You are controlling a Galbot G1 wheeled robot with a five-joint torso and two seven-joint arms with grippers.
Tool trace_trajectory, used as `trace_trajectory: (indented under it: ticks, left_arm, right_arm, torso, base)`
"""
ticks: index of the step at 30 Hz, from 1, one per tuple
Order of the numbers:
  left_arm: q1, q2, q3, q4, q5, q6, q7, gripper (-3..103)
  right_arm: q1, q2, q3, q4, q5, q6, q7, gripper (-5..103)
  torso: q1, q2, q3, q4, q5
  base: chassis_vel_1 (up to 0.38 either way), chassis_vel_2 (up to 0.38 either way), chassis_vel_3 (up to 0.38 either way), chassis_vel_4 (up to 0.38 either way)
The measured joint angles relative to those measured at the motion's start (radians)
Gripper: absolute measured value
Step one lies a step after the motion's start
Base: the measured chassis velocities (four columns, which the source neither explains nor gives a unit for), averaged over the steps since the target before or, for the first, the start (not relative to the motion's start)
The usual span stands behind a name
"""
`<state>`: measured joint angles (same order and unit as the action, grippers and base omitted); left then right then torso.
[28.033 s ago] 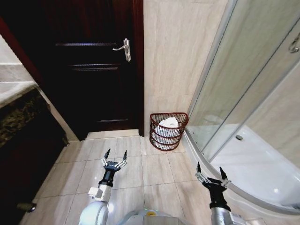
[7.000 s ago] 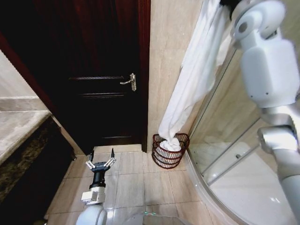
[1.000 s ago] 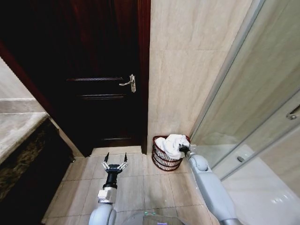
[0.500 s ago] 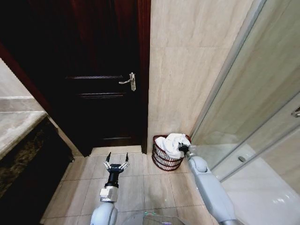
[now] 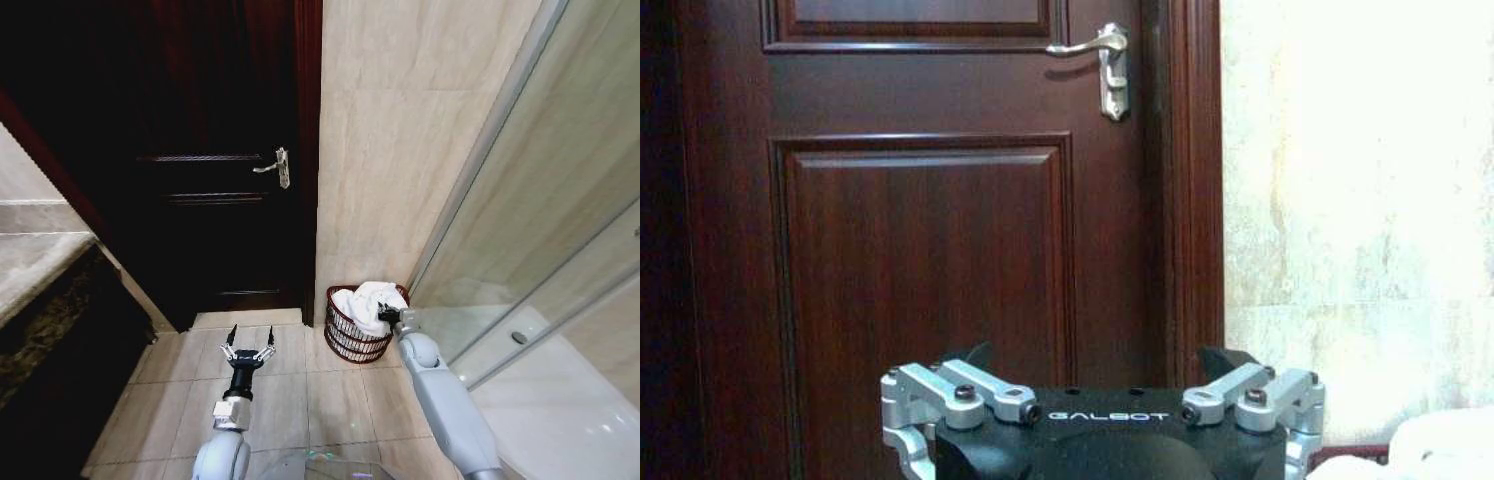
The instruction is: Discard the used towel into the hamper.
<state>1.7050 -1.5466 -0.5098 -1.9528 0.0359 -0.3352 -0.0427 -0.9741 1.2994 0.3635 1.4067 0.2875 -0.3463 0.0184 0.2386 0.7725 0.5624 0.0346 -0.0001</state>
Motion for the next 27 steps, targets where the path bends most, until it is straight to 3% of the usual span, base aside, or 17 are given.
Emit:
trace_trajectory:
  ticks: [27]
  left_arm:
    - [-0.016,0.001,-0.001,0.021,-0.016,-0.009,0.010,100]
  right_arm:
    - [0.006,0.000,0.003,0.009,0.005,-0.014,0.027,7]
  torso:
    - [-0.051,-0.120,-0.069,0.0000,0.0000]
  base:
    - [0.000,0.000,0.000,0.000]
